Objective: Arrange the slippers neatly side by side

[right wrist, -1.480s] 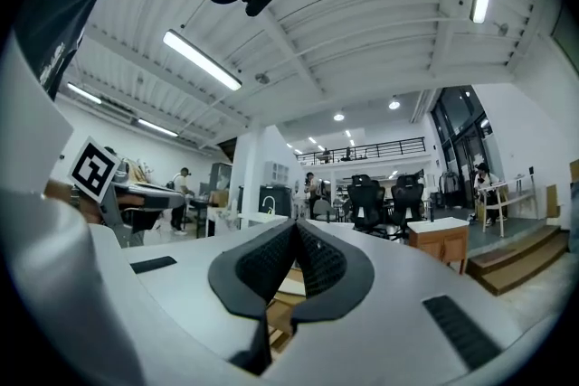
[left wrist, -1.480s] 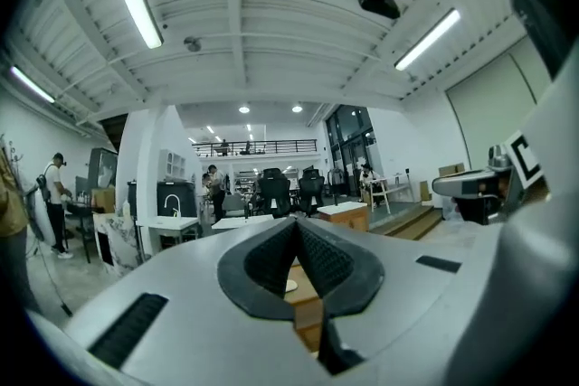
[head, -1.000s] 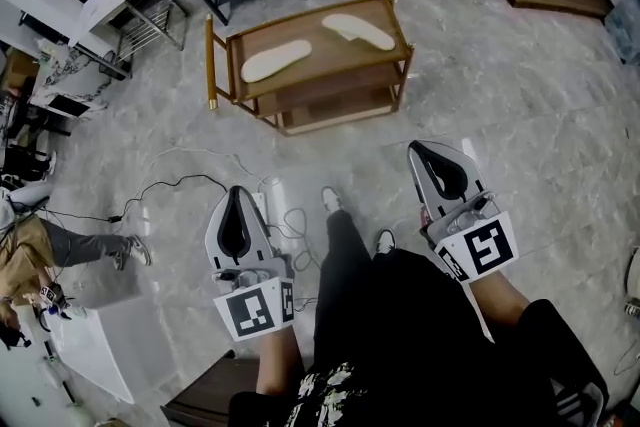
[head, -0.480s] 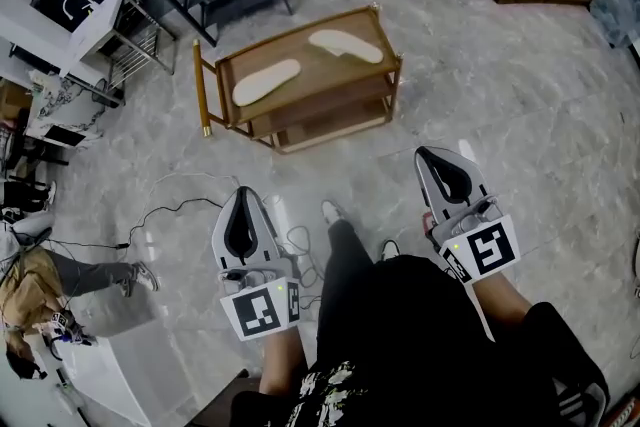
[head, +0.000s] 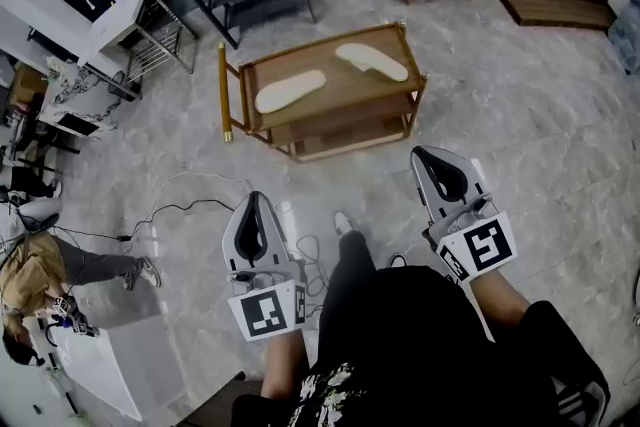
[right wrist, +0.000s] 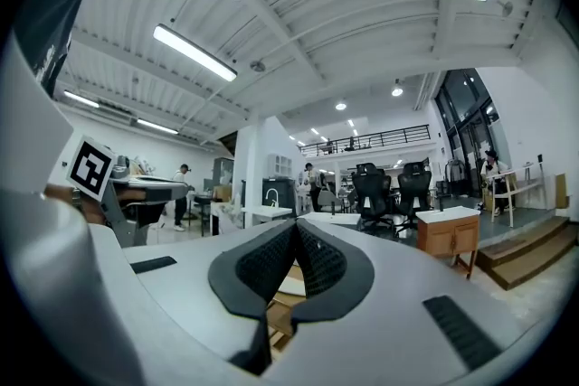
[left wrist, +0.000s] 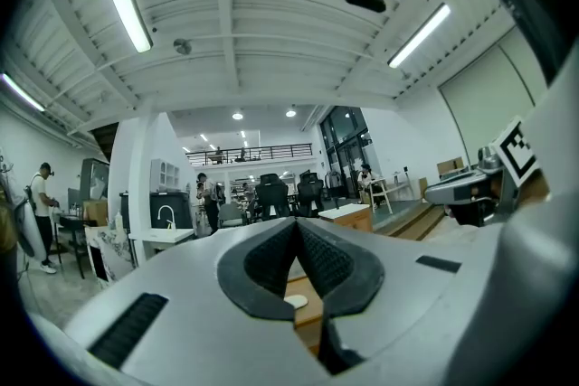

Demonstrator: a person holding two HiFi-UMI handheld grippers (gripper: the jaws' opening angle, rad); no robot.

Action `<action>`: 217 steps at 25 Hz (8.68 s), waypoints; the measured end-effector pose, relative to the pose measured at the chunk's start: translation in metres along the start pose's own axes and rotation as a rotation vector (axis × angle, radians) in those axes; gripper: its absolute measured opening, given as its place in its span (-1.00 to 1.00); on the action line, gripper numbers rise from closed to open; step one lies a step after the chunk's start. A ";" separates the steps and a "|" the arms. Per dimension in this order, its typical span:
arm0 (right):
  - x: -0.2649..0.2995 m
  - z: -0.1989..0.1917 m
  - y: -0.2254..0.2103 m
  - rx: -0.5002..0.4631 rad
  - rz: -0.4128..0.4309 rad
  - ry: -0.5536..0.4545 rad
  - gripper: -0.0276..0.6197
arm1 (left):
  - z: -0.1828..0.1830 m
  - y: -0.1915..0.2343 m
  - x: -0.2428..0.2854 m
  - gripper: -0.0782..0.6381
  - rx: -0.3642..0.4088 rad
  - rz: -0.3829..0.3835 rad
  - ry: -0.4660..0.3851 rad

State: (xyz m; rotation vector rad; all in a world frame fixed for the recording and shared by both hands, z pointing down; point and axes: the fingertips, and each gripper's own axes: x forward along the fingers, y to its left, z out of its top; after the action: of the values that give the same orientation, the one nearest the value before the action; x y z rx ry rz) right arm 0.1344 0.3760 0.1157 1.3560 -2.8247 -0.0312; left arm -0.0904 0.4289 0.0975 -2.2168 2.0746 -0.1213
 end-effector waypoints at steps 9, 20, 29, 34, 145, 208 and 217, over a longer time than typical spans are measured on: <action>0.038 -0.001 0.019 -0.008 0.057 0.018 -0.92 | -0.014 0.015 0.021 -0.78 -0.006 -0.009 0.037; 0.085 -0.019 0.020 -0.006 0.086 0.065 -0.92 | -0.027 0.044 0.055 -0.78 0.034 0.004 0.061; 0.145 -0.015 0.014 -0.050 0.113 0.063 -0.92 | -0.032 0.070 0.100 -0.78 0.022 0.013 0.047; 0.172 -0.010 0.011 -0.055 0.092 0.055 -0.92 | -0.028 0.080 0.128 -0.78 0.015 -0.019 0.020; 0.369 -0.164 -0.230 -0.014 0.077 0.409 -0.92 | -0.143 -0.011 0.453 -0.78 0.003 -0.232 0.315; 0.378 -0.303 -0.205 -0.202 0.173 0.654 -0.85 | -0.312 -0.065 0.393 -0.78 -0.220 -0.236 0.630; 0.388 -0.321 -0.220 0.568 0.006 0.575 -0.85 | -0.313 -0.060 0.392 -0.78 -0.225 -0.208 0.641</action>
State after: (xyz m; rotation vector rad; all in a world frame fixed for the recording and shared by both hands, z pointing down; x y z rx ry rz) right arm 0.0688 -0.0690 0.4311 1.1551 -2.4077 1.0451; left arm -0.0447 0.0354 0.4106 -2.8085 2.2057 -0.7398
